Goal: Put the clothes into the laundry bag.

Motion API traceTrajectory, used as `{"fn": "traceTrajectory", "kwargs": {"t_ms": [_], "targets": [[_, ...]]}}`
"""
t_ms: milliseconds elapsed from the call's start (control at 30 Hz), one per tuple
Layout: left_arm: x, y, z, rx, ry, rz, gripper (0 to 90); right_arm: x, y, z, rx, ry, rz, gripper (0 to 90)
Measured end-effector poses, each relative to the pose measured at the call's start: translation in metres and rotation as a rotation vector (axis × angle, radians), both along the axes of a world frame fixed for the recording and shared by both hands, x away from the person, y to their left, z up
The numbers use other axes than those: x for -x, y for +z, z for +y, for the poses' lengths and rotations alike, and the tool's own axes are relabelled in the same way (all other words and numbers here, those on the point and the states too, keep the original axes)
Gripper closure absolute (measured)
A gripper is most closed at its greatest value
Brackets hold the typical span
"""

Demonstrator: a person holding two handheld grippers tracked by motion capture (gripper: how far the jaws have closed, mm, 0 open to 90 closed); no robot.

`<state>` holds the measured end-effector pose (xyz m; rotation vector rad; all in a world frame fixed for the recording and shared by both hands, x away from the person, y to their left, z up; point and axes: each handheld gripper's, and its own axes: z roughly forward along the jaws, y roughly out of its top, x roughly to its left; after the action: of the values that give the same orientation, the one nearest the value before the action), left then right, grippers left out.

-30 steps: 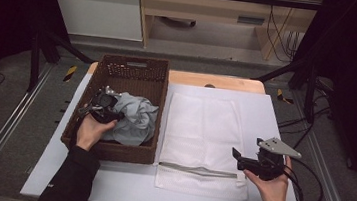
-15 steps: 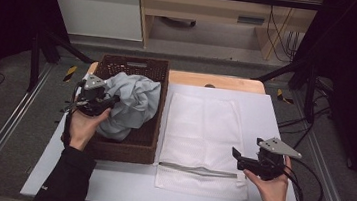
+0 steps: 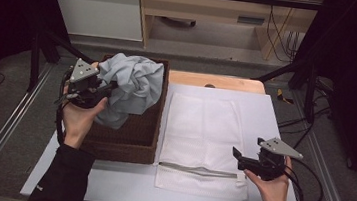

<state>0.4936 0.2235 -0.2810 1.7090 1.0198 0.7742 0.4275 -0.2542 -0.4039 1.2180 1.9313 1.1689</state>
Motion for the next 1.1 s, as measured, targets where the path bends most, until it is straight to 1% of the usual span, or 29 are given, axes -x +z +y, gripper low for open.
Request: {"fn": "traceTrajectory", "kwargs": {"t_ms": [200, 233, 300, 333, 367, 533, 600, 733, 867, 1000, 1067, 1100], "targets": [[0.011, 0.019, -0.013, 0.018, -0.037, -0.039, 74.3, 0.001, 0.001, 0.000, -0.005, -0.003, -0.005, 9.2], [0.013, 0.022, -0.016, 0.024, -0.043, -0.045, 74.3, 0.001, 0.001, 0.000, -0.005, -0.003, -0.004, 9.1], [0.016, 0.028, -0.022, 0.021, -0.058, -0.056, 74.3, 0.001, 0.001, -0.001, -0.004, -0.002, -0.006, 8.9], [0.019, 0.033, -0.028, 0.027, -0.069, -0.067, 74.2, 0.001, 0.001, -0.001, -0.004, -0.003, -0.008, 8.8], [0.019, 0.033, -0.028, 0.027, -0.069, -0.067, 74.3, 0.001, 0.001, -0.001, -0.004, -0.003, -0.008, 8.8], [0.026, 0.043, -0.044, 0.049, -0.107, -0.084, 74.2, 0.002, 0.002, -0.002, -0.002, -0.007, -0.018, 8.5], [0.029, 0.047, -0.050, 0.046, -0.122, -0.093, 74.2, 0.003, 0.003, -0.002, -0.009, -0.009, -0.017, 8.5], [0.035, 0.053, -0.065, 0.045, -0.158, -0.106, 74.2, 0.003, 0.003, -0.003, -0.002, -0.010, -0.023, 8.5], [0.038, 0.057, -0.082, 0.053, -0.199, -0.114, 74.2, 0.004, 0.005, -0.004, -0.006, -0.015, -0.026, 8.5], [0.041, 0.058, -0.100, 0.048, -0.231, -0.119, 74.2, 0.005, 0.006, -0.007, 0.012, -0.024, -0.035, 8.5], [0.042, 0.057, -0.109, 0.045, -0.246, -0.118, 74.2, 0.005, 0.006, -0.008, 0.010, -0.026, -0.036, 8.5], [0.041, 0.056, -0.113, 0.038, -0.249, -0.126, 74.1, 0.005, 0.007, -0.009, 0.009, -0.030, -0.035, 8.5]]}}
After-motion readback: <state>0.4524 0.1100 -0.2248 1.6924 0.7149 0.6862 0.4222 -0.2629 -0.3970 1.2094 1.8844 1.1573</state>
